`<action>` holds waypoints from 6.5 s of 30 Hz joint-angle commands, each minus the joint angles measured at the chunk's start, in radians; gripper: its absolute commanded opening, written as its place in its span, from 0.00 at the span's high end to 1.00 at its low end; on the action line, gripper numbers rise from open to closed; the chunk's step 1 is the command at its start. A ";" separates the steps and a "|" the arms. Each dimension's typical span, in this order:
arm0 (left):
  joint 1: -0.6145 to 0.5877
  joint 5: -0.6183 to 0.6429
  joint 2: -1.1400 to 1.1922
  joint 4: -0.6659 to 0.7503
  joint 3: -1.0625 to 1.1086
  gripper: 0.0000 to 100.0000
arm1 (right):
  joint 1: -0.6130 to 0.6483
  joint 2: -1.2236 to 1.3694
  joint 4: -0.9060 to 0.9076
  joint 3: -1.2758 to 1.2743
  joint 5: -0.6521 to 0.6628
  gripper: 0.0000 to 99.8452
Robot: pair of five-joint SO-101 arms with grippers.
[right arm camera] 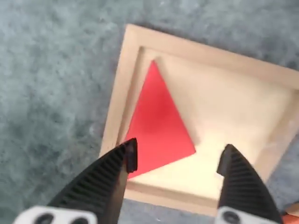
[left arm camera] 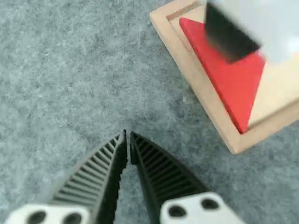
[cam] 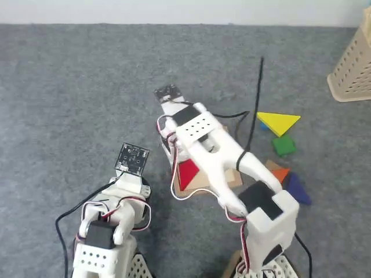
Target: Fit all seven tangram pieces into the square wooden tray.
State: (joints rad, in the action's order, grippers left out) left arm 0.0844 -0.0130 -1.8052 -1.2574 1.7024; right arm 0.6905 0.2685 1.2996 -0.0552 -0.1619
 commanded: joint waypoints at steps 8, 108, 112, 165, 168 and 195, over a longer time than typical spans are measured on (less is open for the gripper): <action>-0.006 0.009 -0.020 -0.006 -0.018 0.99 | -0.079 -0.042 0.008 0.026 0.109 0.72; -0.006 0.009 -0.020 -0.006 -0.018 0.99 | -0.796 0.047 0.101 0.245 1.223 0.91; -0.006 0.009 -0.020 -0.006 -0.018 0.99 | -0.771 -0.042 0.107 0.245 1.080 1.00; -0.006 0.009 -0.020 -0.006 -0.018 0.99 | -0.124 -0.329 -0.395 -0.486 0.873 0.87; -0.006 0.009 -0.020 -0.006 -0.018 0.99 | -0.124 -0.389 -0.355 -0.486 0.844 0.78; -0.006 0.009 -0.020 -0.006 -0.018 0.99 | -0.303 -0.300 -0.404 -0.562 0.872 0.99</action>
State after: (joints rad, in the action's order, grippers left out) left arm 0.0844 -0.0130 -1.8052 -1.2574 1.7024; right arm 0.4189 -0.0629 0.9099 -0.7119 0.6943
